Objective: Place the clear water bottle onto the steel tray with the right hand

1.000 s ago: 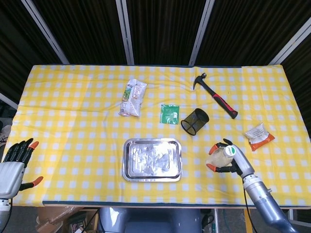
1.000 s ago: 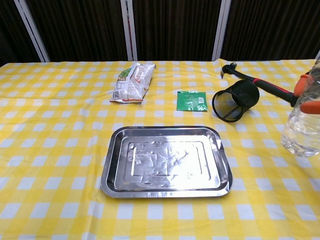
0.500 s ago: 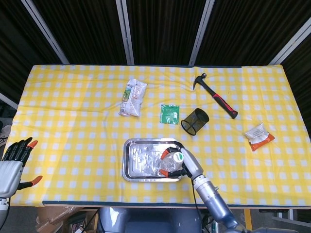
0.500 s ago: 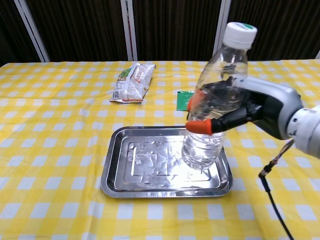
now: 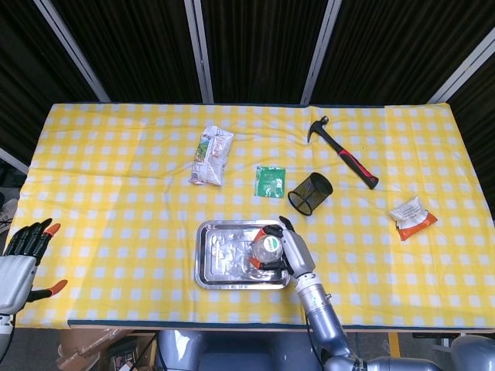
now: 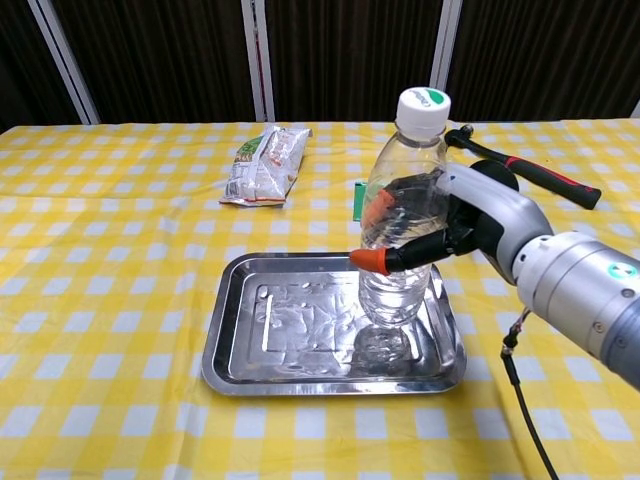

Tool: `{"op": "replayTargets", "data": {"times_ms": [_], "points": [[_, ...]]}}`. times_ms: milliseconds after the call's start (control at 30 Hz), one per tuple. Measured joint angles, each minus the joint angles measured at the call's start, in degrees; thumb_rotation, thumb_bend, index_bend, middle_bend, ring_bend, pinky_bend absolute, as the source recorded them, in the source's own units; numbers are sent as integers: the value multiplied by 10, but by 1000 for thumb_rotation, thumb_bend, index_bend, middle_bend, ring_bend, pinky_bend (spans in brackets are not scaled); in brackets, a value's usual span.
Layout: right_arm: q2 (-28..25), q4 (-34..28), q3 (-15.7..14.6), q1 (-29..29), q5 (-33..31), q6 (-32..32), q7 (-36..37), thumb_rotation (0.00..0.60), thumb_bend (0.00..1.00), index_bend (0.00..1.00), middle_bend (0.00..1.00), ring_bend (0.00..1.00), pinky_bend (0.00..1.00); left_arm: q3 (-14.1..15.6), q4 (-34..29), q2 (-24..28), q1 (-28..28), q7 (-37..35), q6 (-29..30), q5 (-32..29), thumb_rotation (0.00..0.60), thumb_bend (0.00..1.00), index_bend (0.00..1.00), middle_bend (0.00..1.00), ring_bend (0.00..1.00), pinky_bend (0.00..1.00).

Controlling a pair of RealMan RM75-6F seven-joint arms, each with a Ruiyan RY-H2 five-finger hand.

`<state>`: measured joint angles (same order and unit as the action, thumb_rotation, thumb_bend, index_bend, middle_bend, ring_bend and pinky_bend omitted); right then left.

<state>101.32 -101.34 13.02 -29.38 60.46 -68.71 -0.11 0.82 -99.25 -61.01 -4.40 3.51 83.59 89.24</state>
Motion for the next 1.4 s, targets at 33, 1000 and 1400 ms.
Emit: {"op": "replayTargets", "data": {"times_ms": [33, 1000, 1400], "points": [[-2, -3, -2, 2, 0, 0, 1, 595, 1000, 1000, 954, 554, 11, 0, 0, -1, 0, 2, 0, 0, 600, 167, 57, 0, 0, 0], [58, 34, 7, 14, -9, 5, 8, 598, 1000, 1000, 944, 542, 7, 1, -1, -4, -2, 9, -4, -3, 600, 167, 57, 0, 0, 0], [29, 17, -7, 7, -25, 74, 8, 598, 685, 656, 690, 278, 0, 2, -1, -4, -3, 10, -4, -3, 600, 167, 57, 0, 0, 0]]}}
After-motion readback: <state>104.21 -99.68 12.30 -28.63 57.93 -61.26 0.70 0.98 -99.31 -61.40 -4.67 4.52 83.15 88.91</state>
